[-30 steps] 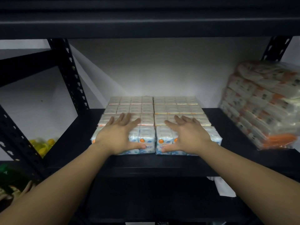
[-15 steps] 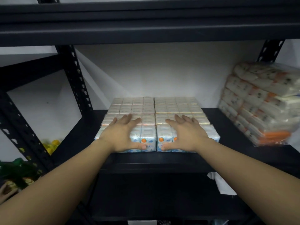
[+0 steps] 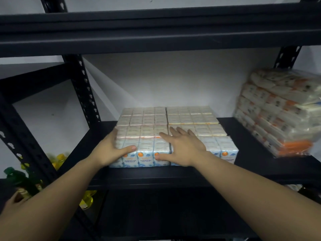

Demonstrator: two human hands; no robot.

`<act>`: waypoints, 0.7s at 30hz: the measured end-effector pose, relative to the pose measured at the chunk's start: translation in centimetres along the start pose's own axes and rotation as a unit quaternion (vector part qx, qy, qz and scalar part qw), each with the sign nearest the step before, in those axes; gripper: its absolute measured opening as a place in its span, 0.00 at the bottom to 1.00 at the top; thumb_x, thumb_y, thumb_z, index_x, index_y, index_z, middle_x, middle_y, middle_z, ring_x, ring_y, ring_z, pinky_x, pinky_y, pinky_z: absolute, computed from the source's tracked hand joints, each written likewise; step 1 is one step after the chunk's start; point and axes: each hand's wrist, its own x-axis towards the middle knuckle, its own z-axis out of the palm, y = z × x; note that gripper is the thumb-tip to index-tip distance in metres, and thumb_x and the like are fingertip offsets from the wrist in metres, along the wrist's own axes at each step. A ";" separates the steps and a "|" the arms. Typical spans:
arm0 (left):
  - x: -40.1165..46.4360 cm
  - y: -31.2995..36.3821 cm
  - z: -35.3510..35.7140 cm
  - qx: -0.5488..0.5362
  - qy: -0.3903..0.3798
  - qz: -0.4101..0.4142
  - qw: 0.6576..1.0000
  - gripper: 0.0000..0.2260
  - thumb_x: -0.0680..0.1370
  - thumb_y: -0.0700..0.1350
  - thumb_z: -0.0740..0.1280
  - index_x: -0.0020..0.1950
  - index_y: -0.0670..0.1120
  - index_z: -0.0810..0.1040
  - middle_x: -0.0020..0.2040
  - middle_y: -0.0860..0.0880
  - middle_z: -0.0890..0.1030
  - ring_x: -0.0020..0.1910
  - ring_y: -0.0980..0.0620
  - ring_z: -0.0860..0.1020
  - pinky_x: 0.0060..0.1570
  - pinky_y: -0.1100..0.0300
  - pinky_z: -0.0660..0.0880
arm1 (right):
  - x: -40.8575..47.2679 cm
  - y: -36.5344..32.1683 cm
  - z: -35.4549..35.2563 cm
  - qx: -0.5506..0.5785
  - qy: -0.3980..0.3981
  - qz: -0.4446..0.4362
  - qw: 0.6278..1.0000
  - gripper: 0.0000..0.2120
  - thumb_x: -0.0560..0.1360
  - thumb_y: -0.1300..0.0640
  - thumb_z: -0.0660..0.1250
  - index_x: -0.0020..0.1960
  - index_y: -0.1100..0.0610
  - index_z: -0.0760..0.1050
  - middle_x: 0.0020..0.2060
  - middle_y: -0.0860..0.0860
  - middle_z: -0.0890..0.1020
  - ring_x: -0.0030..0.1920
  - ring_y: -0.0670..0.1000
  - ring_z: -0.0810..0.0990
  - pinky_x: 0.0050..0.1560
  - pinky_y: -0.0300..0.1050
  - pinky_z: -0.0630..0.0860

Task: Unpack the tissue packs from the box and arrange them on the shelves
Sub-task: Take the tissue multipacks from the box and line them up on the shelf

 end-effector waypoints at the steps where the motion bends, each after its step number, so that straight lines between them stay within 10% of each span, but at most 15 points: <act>1: 0.0 0.1 0.4 -0.023 0.014 -0.004 1.000 0.42 0.62 0.75 0.76 0.71 0.67 0.66 0.63 0.63 0.80 0.59 0.59 0.81 0.60 0.52 0.77 | 0.0 0.3 0.0 -0.005 0.004 -0.004 1.000 0.49 0.69 0.15 0.48 0.83 0.38 0.45 0.84 0.51 0.51 0.83 0.56 0.49 0.81 0.62 0.47; 21: 1.9 3.3 6.4 -0.074 0.033 -0.031 0.996 0.48 0.57 0.75 0.79 0.73 0.62 0.67 0.63 0.60 0.82 0.61 0.54 0.82 0.65 0.44 0.79 | -2.9 7.1 -0.5 -0.020 0.014 -0.008 1.000 0.52 0.70 0.16 0.48 0.84 0.46 0.48 0.84 0.46 0.50 0.83 0.51 0.52 0.82 0.57 0.51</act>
